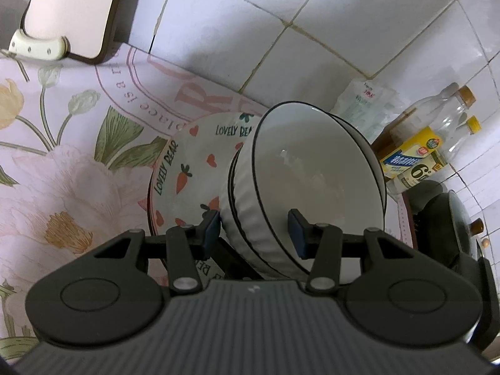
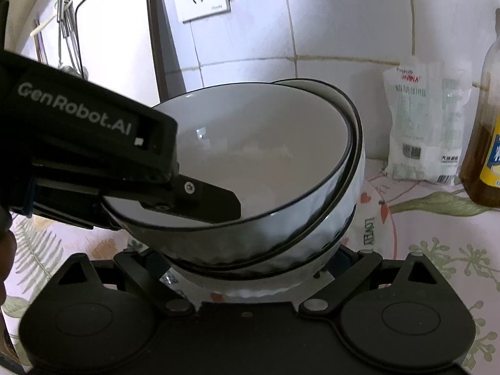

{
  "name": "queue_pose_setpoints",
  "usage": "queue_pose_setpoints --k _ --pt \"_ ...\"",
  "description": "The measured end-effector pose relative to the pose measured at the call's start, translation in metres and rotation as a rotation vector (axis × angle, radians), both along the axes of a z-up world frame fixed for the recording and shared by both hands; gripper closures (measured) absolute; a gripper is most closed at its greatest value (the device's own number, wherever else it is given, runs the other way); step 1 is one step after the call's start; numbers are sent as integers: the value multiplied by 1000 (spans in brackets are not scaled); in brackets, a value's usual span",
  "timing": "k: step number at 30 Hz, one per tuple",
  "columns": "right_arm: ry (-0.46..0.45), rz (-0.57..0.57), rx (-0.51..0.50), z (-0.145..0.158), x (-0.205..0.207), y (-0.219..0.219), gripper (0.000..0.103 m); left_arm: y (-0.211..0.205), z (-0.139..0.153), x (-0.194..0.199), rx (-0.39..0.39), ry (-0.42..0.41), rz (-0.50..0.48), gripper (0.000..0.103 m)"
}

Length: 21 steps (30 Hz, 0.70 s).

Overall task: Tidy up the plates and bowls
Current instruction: 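Lift the bowl stack and carry it over the pink bear plate stack, then lower the bowl stack onto the pink bear plate and open both grippers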

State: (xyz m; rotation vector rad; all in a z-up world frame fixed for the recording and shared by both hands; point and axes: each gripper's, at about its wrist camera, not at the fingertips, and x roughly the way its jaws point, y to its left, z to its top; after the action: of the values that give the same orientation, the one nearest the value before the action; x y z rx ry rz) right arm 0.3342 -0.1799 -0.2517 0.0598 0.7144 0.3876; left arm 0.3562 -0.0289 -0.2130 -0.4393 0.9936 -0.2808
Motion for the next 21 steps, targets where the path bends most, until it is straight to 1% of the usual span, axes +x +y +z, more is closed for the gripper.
queue_pose_setpoints --k 5,9,14,16,18,21 --pt "5 -32 13 2 8 4 4 -6 0 4 24 -17 21 57" --pt "-13 -25 -29 1 5 10 4 -3 -5 6 7 -11 14 55" --pt "19 -45 5 4 3 10 5 -6 -4 4 32 -17 21 52" --pt "31 -51 3 4 2 9 5 -7 0 3 55 -21 30 51" --pt "43 -50 -22 6 -8 11 5 -6 7 -1 74 -45 32 51" --pt "15 -36 -48 13 -28 12 5 -1 24 -9 80 -94 32 51"
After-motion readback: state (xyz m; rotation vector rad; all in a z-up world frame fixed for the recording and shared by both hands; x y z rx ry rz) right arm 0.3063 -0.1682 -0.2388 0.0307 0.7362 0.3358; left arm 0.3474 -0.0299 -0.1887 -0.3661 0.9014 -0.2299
